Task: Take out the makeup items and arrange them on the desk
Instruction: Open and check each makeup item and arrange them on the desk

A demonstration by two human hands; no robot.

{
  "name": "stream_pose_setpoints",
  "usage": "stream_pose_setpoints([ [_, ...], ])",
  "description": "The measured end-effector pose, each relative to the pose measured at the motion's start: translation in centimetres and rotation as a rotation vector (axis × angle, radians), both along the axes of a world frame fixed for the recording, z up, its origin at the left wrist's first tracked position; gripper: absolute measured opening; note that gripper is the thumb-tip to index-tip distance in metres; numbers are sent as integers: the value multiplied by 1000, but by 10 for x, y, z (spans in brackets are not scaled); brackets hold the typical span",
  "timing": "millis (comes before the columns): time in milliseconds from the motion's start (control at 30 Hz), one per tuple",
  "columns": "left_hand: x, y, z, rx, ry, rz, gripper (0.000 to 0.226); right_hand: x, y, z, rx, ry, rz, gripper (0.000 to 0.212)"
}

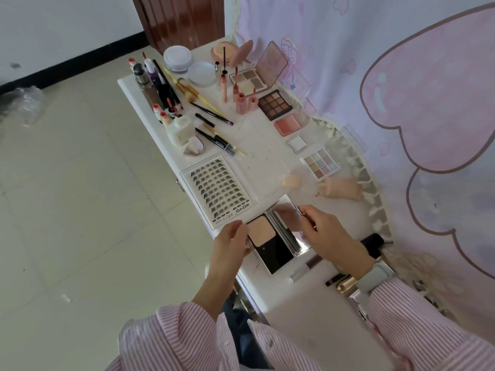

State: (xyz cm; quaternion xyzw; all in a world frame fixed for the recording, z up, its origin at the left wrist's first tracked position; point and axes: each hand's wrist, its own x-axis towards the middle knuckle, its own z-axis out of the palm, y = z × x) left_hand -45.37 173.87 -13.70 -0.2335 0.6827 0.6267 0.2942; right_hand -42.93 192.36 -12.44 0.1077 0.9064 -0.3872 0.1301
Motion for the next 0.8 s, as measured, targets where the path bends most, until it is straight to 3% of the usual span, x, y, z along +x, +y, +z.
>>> stream_pose_setpoints([
  [100,10,-4,-6,-432,275,-279,49,-5,-5,-7,50,20,7,25],
  [200,21,-5,-10,-591,362,-406,64,-7,-12,-11,66,50,34,25],
  [467,32,-9,-16,-650,379,-515,75,-9,-20,-11,-8,86,55,30],
  [600,35,-12,-17,-652,418,-525,71,4,-13,-10,-60,116,-83,34],
  [700,40,-18,-19,-622,456,-522,66,31,0,-5,189,309,-143,20],
  [800,45,-22,-21,-614,480,-519,63,60,1,-7,504,437,149,21],
])
